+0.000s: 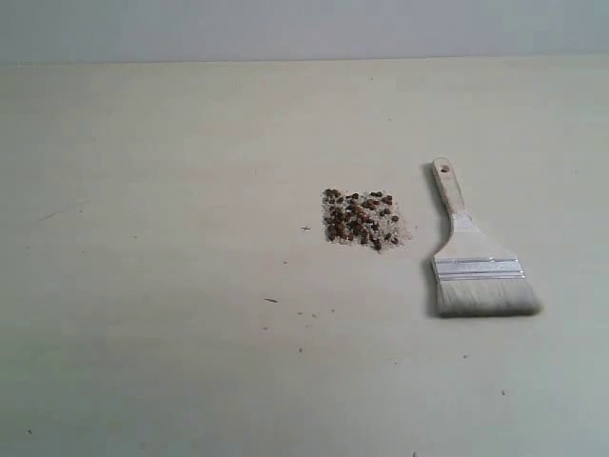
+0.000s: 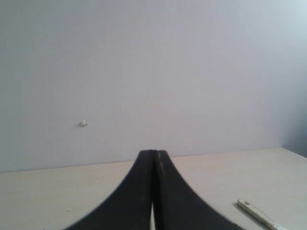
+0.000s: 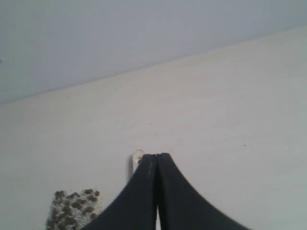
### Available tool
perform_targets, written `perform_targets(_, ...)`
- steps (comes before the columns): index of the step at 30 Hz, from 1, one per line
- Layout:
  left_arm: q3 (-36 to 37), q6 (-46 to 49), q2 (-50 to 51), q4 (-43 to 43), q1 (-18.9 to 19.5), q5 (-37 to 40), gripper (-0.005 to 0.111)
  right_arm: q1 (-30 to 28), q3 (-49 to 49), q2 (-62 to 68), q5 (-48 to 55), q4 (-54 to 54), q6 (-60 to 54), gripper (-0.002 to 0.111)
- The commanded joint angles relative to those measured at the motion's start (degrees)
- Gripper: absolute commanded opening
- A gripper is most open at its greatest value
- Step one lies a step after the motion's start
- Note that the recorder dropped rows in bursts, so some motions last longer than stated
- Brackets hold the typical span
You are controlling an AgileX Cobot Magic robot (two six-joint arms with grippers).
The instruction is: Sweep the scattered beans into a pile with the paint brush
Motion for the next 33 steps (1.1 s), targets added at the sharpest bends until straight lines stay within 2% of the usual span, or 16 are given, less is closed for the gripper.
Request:
perform_targets(1,0.17,0.09,-0.38,-0.17,0.08,-0.15,0.000,-0.26,5.54,-14.45,1.99,3.81,-2.82,0.000)
perform_targets(8,0.17,0.09,-0.38,-0.17,0.08,-0.15,0.000,-0.26,8.93,-26.11,4.64,4.42,-2.22,0.000)
perform_targets(12,0.17,0.09,-0.38,-0.17,0.08,-0.15,0.000,-0.26,9.15,-27.01,7.62,4.55,1.99,0.000)
perform_targets(22,0.17,0.09,-0.38,-0.17,0.08,-0.15,0.000,-0.26,9.15,-27.01,7.77,4.55,2.40,0.000)
perform_targets(28,0.17,0.09,-0.38,-0.17,0.08,-0.15,0.000,-0.26,9.15,-27.01,6.57,0.79,-1.13,0.000)
perform_targets(33,0.17,0.09,-0.38,-0.17,0.08,-0.15,0.000,-0.26,9.26,-27.01,-2.68,0.79,-4.32,0.000)
